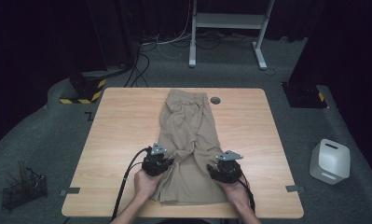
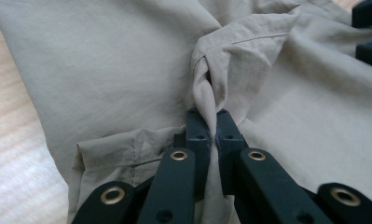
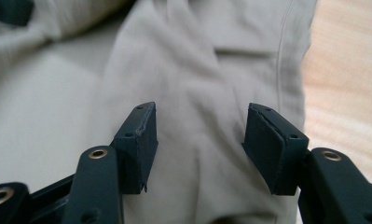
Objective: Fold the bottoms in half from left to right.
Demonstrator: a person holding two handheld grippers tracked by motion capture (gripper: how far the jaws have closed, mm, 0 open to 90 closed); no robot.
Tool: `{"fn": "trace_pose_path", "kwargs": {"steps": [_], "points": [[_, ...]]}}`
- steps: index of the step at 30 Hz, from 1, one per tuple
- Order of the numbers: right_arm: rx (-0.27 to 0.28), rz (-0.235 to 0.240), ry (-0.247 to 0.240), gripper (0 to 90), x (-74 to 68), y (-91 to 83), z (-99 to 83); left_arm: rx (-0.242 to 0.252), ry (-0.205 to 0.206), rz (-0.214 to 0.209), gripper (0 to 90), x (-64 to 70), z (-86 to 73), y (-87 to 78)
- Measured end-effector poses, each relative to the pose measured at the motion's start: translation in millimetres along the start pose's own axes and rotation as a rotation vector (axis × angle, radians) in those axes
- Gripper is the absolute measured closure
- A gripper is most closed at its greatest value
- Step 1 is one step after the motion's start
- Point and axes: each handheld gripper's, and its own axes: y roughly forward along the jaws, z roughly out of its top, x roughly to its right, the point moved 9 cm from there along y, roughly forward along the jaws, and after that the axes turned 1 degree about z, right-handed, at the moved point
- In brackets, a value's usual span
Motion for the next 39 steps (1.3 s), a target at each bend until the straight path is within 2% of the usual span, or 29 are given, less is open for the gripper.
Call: {"fn": "trace_pose_path", "kwargs": {"steps": [3,7,9,10,11,13,14,15,17,20,22,24,28,31,35,37,39], "points": [[0.026,-0.011,0.011,44.1,1.3,10.1,2.9,-0.001,-0.014,0.034,87.5,-16.7,7.7,5.5],[0.034,-0.024,0.019,44.0,6.4,27.2,19.6,-0.018,-0.054,0.087,87.6,-46.5,21.6,12.5],[0.034,-0.025,0.020,43.9,8.4,34.7,27.1,-0.026,-0.067,0.104,87.6,-54.1,27.2,10.2],[0.034,-0.029,0.026,43.9,9.4,38.6,30.9,-0.009,-0.062,0.098,87.7,-52.1,31.6,5.0],[0.036,-0.030,0.025,43.9,10.0,40.9,33.2,0.020,-0.054,0.077,87.7,-44.3,36.6,-2.2],[0.038,-0.031,0.024,43.9,10.1,42.5,34.8,0.074,-0.009,0.037,87.7,-20.2,46.0,-17.5],[0.038,-0.032,0.024,43.9,10.1,42.4,34.7,0.099,0.007,-0.003,87.7,-2.9,49.8,-23.7],[0.038,-0.031,0.024,43.9,10.1,42.4,34.7,0.103,0.024,-0.023,87.7,7.1,50.8,-24.8],[0.038,-0.031,0.024,43.9,10.2,42.4,34.7,0.072,0.074,-0.048,87.5,28.4,48.1,-17.8],[0.038,-0.029,0.023,43.6,10.0,42.1,34.3,0.010,0.085,-0.069,86.6,42.0,38.5,4.8],[0.035,-0.029,0.025,43.3,9.5,40.8,33.1,-0.004,0.078,-0.076,82.6,44.4,35.1,11.1],[0.031,-0.027,0.024,42.7,9.4,38.1,30.7,0.015,0.090,-0.067,74.7,45.2,36.0,5.9],[0.041,-0.025,0.022,42.4,10.3,28.6,25.7,0.082,0.106,-0.031,55.8,39.4,41.5,-21.2],[0.054,-0.021,0.025,42.4,11.0,17.7,21.7,0.097,0.082,-0.023,45.0,29.8,38.4,-37.9],[0.053,-0.024,0.019,42.4,12.7,10.4,13.2,0.094,0.051,0.008,39.8,13.8,25.3,-44.5],[0.044,-0.027,0.022,42.6,14.1,9.8,8.9,0.073,0.034,0.008,39.5,9.9,16.2,-39.2],[0.032,-0.025,0.025,42.8,14.4,12.1,5.4,0.039,0.034,0.020,41.7,6.9,7.6,-29.6]]}}
